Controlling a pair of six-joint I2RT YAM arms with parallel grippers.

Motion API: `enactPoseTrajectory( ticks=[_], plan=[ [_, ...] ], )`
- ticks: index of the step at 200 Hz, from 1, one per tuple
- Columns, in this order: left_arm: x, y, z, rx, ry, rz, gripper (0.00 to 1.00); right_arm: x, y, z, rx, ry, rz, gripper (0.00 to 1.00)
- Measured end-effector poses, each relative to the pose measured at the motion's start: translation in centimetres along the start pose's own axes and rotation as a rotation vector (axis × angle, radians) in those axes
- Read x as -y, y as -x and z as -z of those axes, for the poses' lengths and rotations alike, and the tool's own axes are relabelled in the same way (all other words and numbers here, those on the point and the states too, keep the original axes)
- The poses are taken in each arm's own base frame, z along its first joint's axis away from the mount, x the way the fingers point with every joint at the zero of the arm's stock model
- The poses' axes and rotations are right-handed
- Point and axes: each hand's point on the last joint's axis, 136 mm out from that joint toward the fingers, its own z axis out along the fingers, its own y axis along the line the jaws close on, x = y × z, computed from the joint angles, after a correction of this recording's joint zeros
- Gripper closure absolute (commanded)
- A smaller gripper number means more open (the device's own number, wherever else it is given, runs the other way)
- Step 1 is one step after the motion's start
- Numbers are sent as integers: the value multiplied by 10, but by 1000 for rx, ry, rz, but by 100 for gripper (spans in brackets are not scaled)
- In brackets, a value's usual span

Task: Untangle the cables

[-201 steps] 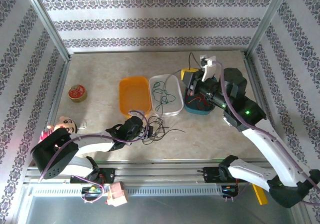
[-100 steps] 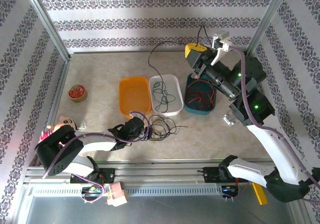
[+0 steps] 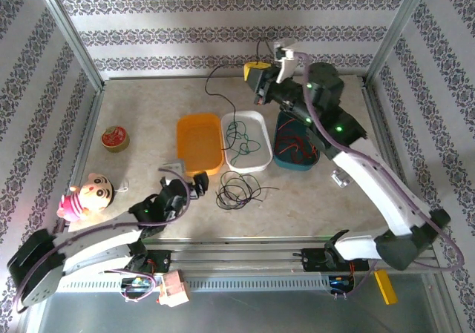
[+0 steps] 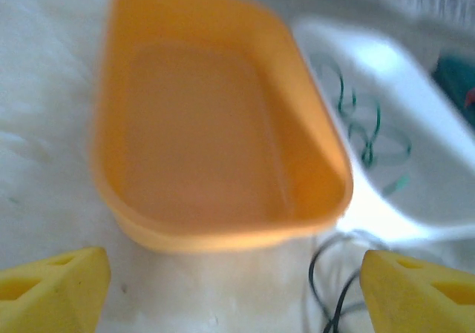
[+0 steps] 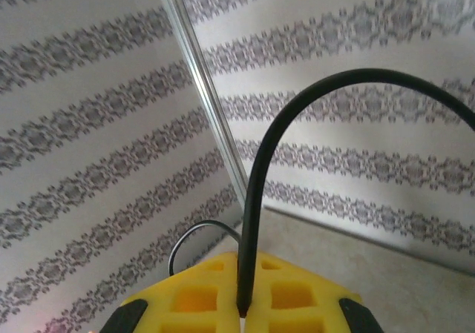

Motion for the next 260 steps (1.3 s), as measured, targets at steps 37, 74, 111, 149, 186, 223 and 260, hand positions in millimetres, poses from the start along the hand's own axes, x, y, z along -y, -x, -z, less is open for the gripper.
enactPoseTrajectory(
  ticks=[37,74,111,149,186,223,260],
  plan=[
    [-57,26,31,134,222,157,14,29,-61,-49,-143,-31,-41,100],
    [-88,20,44,148,337,169,15,53,-125,-89,-281,-64,-71,100],
    [-96,15,44,135,372,151,15,63,-203,-115,-443,-117,-50,100],
    [-99,7,40,103,406,88,14,59,-267,-136,-607,-173,32,100],
    [-98,1,37,76,410,60,14,59,-311,-139,-764,-198,46,100],
    [-91,4,34,77,383,46,14,61,-333,-123,-879,-169,-11,66],
    [-84,5,30,66,366,12,14,47,-329,-119,-897,-74,-97,61]
  ],
)
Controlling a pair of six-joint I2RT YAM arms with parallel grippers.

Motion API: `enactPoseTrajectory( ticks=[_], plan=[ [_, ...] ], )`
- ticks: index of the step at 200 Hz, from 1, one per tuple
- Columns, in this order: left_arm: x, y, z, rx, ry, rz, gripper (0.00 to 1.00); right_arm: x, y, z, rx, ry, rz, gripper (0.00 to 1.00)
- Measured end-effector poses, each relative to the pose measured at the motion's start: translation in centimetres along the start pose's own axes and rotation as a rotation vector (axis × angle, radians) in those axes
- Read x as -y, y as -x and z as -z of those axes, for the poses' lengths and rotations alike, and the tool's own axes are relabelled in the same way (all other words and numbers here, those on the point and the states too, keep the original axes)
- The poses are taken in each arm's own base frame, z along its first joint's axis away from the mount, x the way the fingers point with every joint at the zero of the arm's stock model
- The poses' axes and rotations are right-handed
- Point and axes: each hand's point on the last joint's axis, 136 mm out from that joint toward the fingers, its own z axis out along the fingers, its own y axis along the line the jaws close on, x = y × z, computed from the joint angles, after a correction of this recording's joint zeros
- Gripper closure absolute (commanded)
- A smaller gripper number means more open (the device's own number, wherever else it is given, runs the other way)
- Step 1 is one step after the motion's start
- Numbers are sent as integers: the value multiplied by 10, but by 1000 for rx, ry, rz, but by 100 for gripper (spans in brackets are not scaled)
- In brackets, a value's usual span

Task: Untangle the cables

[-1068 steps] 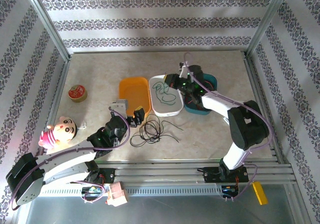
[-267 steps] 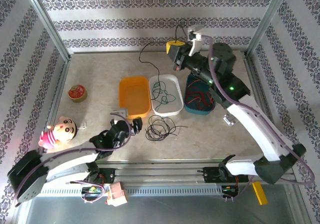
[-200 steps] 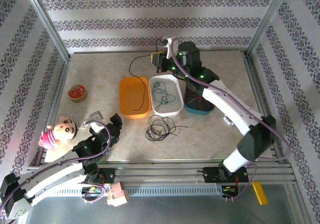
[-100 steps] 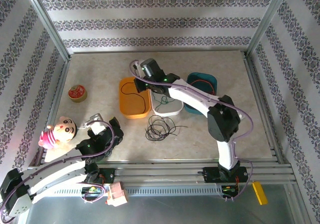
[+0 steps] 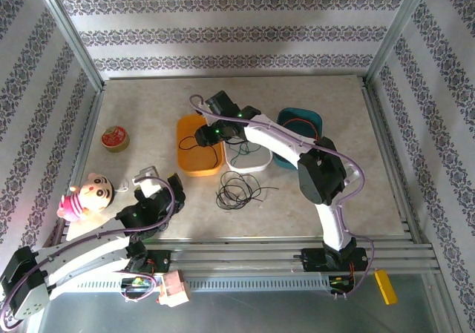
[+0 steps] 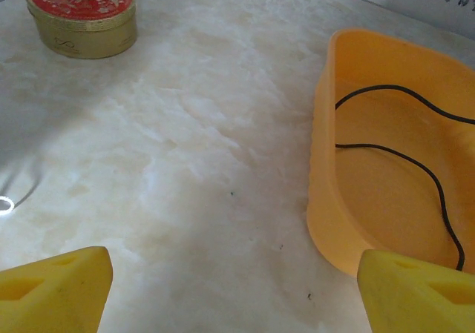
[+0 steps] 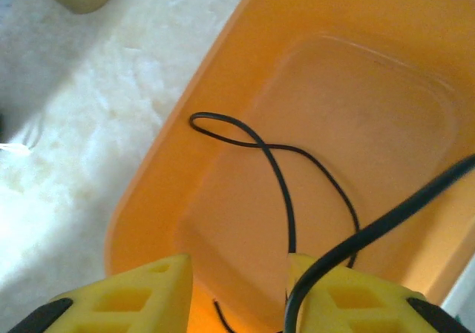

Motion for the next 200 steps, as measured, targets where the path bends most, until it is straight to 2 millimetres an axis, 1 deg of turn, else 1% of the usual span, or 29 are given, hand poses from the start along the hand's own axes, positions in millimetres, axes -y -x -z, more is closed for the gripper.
enactPoseTrajectory(
  ticks=[26,50,78,98,115,130,152,177,185,200],
  plan=[
    [5,-1,-2,-6,-7,-21,14,-11,3,13,10,53,-3,60],
    [9,-5,-4,-18,-13,-35,14,-19,5,22,17,83,-7,63],
    [12,-5,-4,-18,-24,-39,14,-21,2,20,6,98,-12,67],
    [12,-4,-4,-17,-27,-45,14,-20,-1,13,-13,105,-18,71],
    [13,-5,-4,-18,-27,-58,14,-17,-7,-1,-50,115,-30,71],
    [14,-6,-4,-25,-36,-70,14,-13,-21,-13,-102,117,-46,71],
    [20,-6,-4,-33,-62,-91,14,-12,-39,-21,-155,110,-49,71],
    [31,-7,-4,-41,-109,-113,13,-8,-53,-19,-176,82,-39,70],
    [35,-6,-3,-41,-124,-113,13,-7,-56,-15,-176,70,-36,69],
    [44,-4,-2,-40,-164,-106,13,-8,-55,-2,-158,55,-30,69]
  ],
)
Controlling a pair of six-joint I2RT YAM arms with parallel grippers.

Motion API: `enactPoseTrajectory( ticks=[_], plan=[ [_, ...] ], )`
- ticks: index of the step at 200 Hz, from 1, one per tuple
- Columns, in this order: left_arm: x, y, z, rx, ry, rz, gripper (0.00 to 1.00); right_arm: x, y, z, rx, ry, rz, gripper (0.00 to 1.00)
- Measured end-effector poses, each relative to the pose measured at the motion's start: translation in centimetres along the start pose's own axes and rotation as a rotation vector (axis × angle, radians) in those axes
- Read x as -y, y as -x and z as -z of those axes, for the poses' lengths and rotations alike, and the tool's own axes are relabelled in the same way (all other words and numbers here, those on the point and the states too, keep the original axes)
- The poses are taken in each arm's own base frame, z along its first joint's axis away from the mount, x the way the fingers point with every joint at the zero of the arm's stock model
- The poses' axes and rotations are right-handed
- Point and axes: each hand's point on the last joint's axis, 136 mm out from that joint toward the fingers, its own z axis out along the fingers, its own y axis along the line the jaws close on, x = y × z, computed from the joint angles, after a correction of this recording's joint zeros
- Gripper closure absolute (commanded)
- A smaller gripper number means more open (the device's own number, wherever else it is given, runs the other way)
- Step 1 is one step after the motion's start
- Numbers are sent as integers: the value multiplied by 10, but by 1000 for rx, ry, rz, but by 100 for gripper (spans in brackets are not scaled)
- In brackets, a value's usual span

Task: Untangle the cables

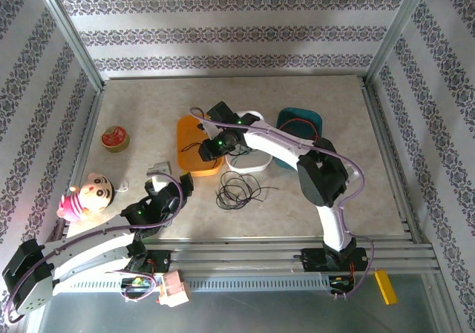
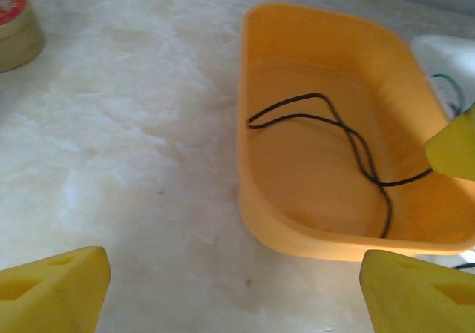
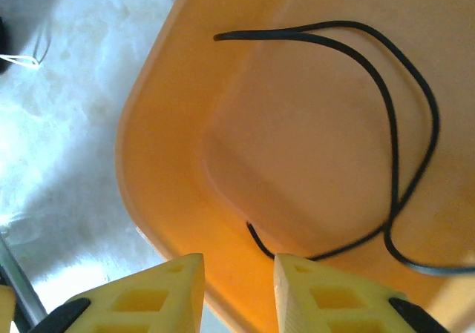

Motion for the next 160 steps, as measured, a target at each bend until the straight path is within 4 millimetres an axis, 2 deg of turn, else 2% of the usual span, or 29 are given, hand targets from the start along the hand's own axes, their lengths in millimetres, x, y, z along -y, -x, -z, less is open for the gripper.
enactPoseTrajectory(
  ticks=[22,39,58,76,96,121,160],
  plan=[
    [18,6,-4,-19,-57,-2,11,-1,5,33,80,-6,-11,69],
    [36,20,-15,-59,-90,10,11,6,6,65,162,-2,-56,69],
    [61,42,-39,-120,-154,65,11,25,1,101,253,-7,-136,69],
    [82,50,-67,-197,-228,87,13,41,-7,127,313,-29,-192,70],
    [108,43,-95,-307,-315,58,16,43,-22,141,336,-35,-210,70],
    [135,26,-118,-405,-397,5,19,43,-40,150,346,-38,-225,70],
    [143,9,-135,-454,-407,-38,25,55,-53,159,366,-64,-259,71]
  ],
)
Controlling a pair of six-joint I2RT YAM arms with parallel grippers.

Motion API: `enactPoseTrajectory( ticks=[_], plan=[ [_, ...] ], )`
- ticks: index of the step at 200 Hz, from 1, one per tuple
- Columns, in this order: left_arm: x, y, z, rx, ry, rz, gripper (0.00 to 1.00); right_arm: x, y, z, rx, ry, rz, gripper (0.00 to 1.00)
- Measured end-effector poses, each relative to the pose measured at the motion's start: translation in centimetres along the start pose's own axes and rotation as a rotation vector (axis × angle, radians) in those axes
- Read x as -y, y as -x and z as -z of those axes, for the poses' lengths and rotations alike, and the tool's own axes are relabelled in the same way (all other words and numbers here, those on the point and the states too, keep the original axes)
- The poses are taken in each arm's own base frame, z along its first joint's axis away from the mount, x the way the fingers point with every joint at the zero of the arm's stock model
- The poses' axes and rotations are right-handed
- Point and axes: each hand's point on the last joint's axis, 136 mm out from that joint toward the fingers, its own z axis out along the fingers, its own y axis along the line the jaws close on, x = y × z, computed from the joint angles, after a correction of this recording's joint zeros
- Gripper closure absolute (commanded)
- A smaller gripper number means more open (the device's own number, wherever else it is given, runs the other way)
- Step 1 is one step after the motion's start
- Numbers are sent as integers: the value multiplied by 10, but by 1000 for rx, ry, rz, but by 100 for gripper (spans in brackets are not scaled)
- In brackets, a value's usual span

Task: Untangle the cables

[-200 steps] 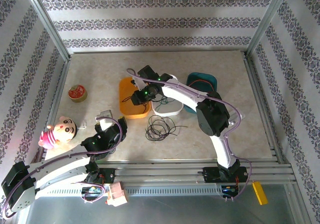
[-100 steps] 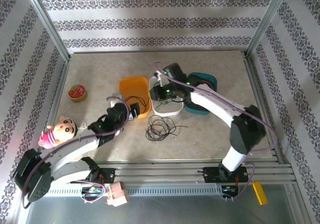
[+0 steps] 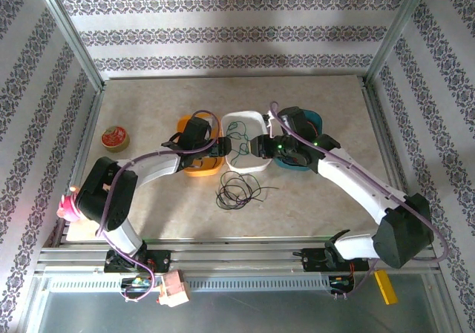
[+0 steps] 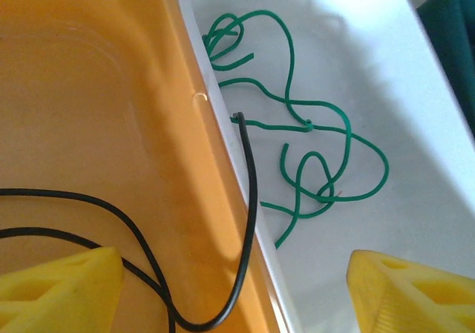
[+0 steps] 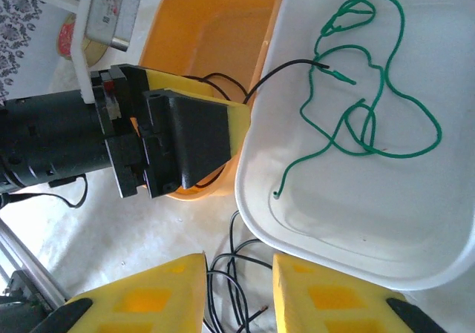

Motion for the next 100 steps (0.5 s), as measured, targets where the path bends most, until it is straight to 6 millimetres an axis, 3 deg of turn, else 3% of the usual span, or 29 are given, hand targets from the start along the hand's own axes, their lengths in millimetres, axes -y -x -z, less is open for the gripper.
enactPoseTrajectory(
  ticks=[54,100],
  plan=[
    [-5,-8,-11,-26,13,-8,43,3,1,1,4,-5,-8,71],
    [-4,-8,-12,-26,3,-9,52,4,-1,0,0,-7,-17,72]
  ],
)
